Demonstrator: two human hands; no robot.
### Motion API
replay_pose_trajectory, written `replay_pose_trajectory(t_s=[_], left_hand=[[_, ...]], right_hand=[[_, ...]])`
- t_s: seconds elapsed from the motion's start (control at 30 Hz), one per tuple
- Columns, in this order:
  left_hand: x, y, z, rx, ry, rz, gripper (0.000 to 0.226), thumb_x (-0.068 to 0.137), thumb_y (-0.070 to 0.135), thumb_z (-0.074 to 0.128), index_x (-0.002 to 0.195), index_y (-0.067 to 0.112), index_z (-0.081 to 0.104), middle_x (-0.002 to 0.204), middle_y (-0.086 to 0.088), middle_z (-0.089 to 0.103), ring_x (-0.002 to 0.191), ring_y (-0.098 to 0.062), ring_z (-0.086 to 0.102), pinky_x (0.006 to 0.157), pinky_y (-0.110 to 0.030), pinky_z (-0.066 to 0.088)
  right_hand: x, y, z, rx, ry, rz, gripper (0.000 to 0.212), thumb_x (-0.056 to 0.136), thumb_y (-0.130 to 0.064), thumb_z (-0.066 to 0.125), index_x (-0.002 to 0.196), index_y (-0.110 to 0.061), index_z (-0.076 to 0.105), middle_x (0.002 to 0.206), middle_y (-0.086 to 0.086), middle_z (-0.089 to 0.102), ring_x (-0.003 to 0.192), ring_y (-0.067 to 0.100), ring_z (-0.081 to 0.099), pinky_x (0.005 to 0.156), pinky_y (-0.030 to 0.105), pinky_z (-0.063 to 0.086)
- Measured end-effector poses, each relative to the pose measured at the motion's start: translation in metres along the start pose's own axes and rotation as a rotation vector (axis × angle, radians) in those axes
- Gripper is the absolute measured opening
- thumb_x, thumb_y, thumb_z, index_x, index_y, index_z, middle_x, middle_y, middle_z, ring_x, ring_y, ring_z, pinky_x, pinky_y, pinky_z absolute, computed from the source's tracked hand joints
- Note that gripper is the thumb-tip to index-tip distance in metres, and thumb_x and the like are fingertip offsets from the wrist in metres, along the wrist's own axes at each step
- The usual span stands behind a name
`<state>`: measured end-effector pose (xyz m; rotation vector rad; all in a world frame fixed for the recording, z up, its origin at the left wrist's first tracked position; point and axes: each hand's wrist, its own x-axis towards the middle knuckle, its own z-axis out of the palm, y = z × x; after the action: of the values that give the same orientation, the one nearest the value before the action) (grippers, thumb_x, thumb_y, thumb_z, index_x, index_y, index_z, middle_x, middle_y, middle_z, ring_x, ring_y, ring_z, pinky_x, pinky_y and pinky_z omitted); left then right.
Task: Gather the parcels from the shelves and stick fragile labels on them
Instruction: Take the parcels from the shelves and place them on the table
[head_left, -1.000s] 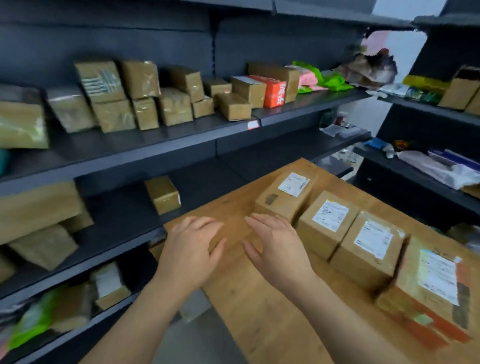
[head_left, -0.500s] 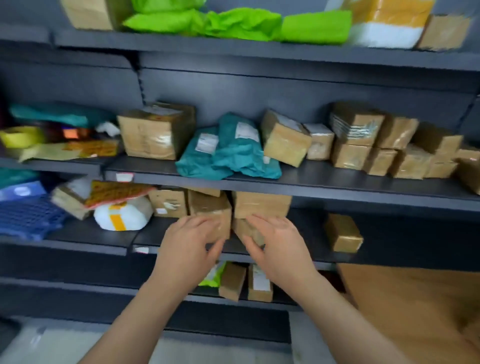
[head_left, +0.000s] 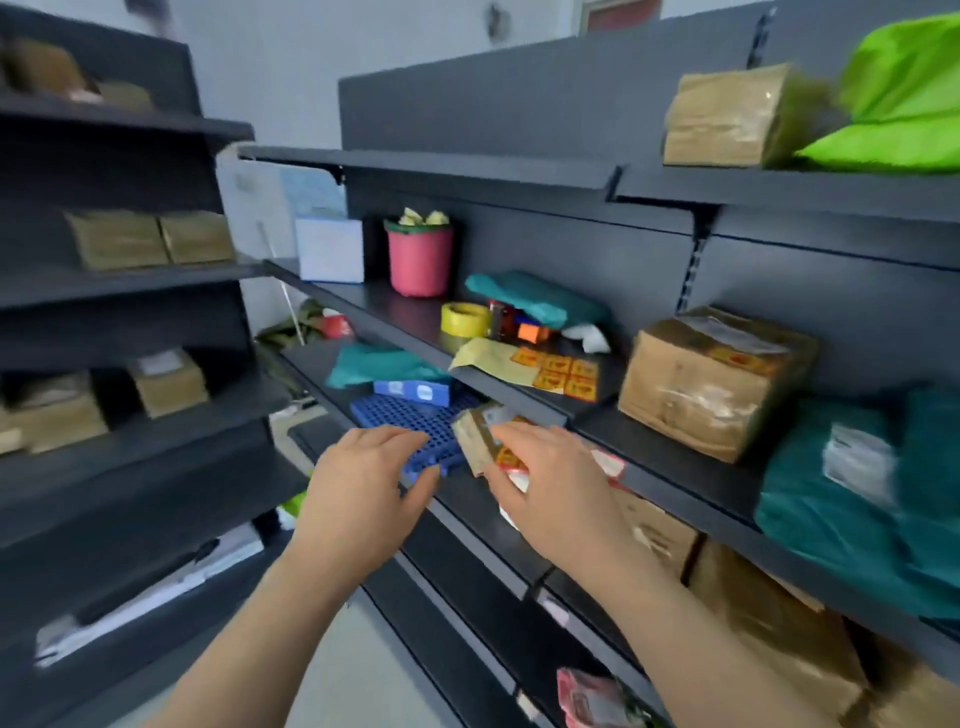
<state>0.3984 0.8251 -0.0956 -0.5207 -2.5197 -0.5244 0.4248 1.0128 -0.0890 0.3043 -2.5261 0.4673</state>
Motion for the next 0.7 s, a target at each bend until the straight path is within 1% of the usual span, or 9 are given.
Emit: replay_pose_trajectory(t_s=[0.1, 0.13, 0.27, 0.33, 0.4, 0.5, 0.57, 0.63, 0.7], left_hand=[[0.015, -0.042, -0.004, 0.059, 0.056, -0.111, 0.036, 0.081, 0.033, 0.07, 0.113, 0.017, 0.069, 0.111, -0.001, 0.069, 0.097, -0.026, 0.062, 0.086, -0.035, 0.048], [0.02, -0.056, -0.007, 0.07, 0.069, -0.148, 0.036, 0.081, 0.032, 0.07, 0.113, 0.017, 0.069, 0.111, -0.001, 0.069, 0.098, -0.027, 0.061, 0.087, -0.035, 0.048], [0.036, -0.116, -0.019, 0.128, 0.106, -0.258, 0.038, 0.085, 0.037, 0.063, 0.119, 0.021, 0.065, 0.116, 0.003, 0.066, 0.103, -0.023, 0.058, 0.09, -0.035, 0.047], [0.046, -0.15, -0.025, 0.151, 0.14, -0.297, 0.039, 0.086, 0.038, 0.062, 0.121, 0.021, 0.063, 0.117, 0.004, 0.066, 0.105, -0.022, 0.057, 0.09, -0.035, 0.046], [0.057, -0.185, -0.032, 0.185, 0.158, -0.323, 0.039, 0.087, 0.039, 0.061, 0.121, 0.021, 0.063, 0.117, 0.004, 0.065, 0.106, -0.022, 0.057, 0.09, -0.034, 0.046], [0.078, -0.241, -0.046, 0.232, 0.179, -0.343, 0.039, 0.086, 0.038, 0.062, 0.12, 0.019, 0.064, 0.116, 0.001, 0.066, 0.104, -0.024, 0.058, 0.09, -0.036, 0.047], [0.093, -0.278, -0.059, 0.256, 0.188, -0.348, 0.037, 0.085, 0.037, 0.063, 0.117, 0.018, 0.065, 0.113, 0.0, 0.067, 0.1, -0.025, 0.059, 0.087, -0.036, 0.048], [0.108, -0.314, -0.072, 0.288, 0.178, -0.344, 0.036, 0.085, 0.037, 0.063, 0.115, 0.018, 0.065, 0.109, 0.0, 0.068, 0.096, -0.025, 0.06, 0.082, -0.035, 0.049], [0.124, -0.348, -0.085, 0.316, 0.168, -0.342, 0.037, 0.086, 0.038, 0.061, 0.117, 0.02, 0.064, 0.11, 0.001, 0.067, 0.097, -0.025, 0.059, 0.082, -0.035, 0.048]], right_hand=[[0.052, -0.012, 0.035, 0.058, -0.021, -0.103, 0.03, 0.087, -0.026, 0.06, 0.112, -0.012, 0.066, 0.107, 0.003, 0.069, 0.097, 0.024, 0.061, 0.089, 0.038, 0.046], [0.067, -0.018, 0.047, 0.08, -0.018, -0.125, 0.031, 0.087, -0.026, 0.061, 0.113, -0.011, 0.066, 0.108, 0.003, 0.069, 0.097, 0.024, 0.061, 0.089, 0.038, 0.047], [0.125, -0.051, 0.096, 0.201, -0.062, -0.218, 0.036, 0.087, -0.028, 0.062, 0.119, -0.013, 0.064, 0.116, 0.001, 0.067, 0.105, 0.023, 0.06, 0.094, 0.038, 0.046], [0.153, -0.07, 0.121, 0.231, -0.08, -0.26, 0.033, 0.087, -0.03, 0.06, 0.116, -0.014, 0.065, 0.112, -0.001, 0.068, 0.1, 0.024, 0.06, 0.092, 0.039, 0.047], [0.182, -0.09, 0.146, 0.245, -0.1, -0.283, 0.03, 0.088, -0.031, 0.058, 0.112, -0.014, 0.065, 0.108, -0.001, 0.069, 0.097, 0.025, 0.06, 0.089, 0.04, 0.047], [0.228, -0.122, 0.183, 0.267, -0.099, -0.307, 0.037, 0.09, -0.033, 0.057, 0.122, -0.016, 0.062, 0.122, -0.001, 0.065, 0.11, 0.022, 0.057, 0.099, 0.035, 0.04], [0.26, -0.145, 0.203, 0.295, -0.097, -0.313, 0.04, 0.091, -0.035, 0.056, 0.127, -0.019, 0.059, 0.128, -0.004, 0.061, 0.117, 0.018, 0.054, 0.104, 0.034, 0.038], [0.292, -0.168, 0.221, 0.318, -0.108, -0.309, 0.041, 0.091, -0.036, 0.055, 0.129, -0.02, 0.057, 0.13, -0.004, 0.059, 0.12, 0.015, 0.052, 0.106, 0.036, 0.037], [0.32, -0.189, 0.237, 0.323, -0.117, -0.306, 0.041, 0.091, -0.036, 0.055, 0.13, -0.021, 0.057, 0.13, -0.005, 0.059, 0.12, 0.015, 0.051, 0.105, 0.036, 0.039]])
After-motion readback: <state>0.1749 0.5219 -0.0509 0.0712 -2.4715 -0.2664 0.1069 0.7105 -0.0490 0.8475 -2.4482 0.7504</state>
